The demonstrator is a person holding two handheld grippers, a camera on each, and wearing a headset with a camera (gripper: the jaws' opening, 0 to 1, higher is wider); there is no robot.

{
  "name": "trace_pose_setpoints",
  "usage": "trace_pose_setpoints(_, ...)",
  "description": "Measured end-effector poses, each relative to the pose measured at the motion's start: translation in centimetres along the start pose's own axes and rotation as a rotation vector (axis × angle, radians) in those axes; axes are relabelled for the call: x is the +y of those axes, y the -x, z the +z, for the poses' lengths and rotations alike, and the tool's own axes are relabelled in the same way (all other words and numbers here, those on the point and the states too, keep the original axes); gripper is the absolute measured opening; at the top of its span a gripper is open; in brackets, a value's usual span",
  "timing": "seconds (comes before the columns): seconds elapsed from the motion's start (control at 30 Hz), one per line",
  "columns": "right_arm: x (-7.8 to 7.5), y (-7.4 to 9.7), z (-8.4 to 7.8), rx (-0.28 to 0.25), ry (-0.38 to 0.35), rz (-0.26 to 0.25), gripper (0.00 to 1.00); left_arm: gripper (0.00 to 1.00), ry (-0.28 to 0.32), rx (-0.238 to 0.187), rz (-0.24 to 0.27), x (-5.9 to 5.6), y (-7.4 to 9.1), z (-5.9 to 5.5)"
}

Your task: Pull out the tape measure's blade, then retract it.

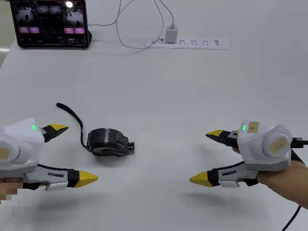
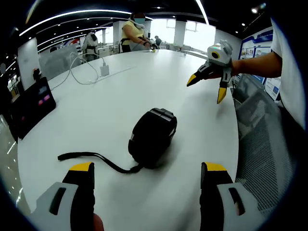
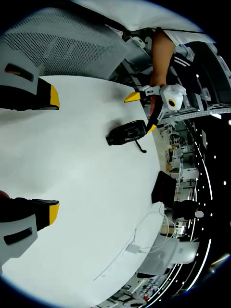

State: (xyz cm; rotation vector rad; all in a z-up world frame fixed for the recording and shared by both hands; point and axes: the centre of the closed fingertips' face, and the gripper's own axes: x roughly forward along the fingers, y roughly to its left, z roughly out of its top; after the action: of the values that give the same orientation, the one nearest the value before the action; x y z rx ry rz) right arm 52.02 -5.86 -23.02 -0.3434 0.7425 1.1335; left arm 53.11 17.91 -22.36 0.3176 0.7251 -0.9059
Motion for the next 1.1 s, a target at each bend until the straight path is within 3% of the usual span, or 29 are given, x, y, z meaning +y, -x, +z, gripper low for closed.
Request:
trace_pose_setpoints(0.5,-0.2,-1.0,0.7,0.024,0.055,0.027,0.73,0.79,-0.115,0.093,-0.074,0.2,-1.7,0.2)
trace_pose_setpoints(1.1,-0.2,-1.1,0.7,0.031,0.062,0.035,0.72,0.47,-0.224,0.175,-0.147,0.3,-3.7,0.2)
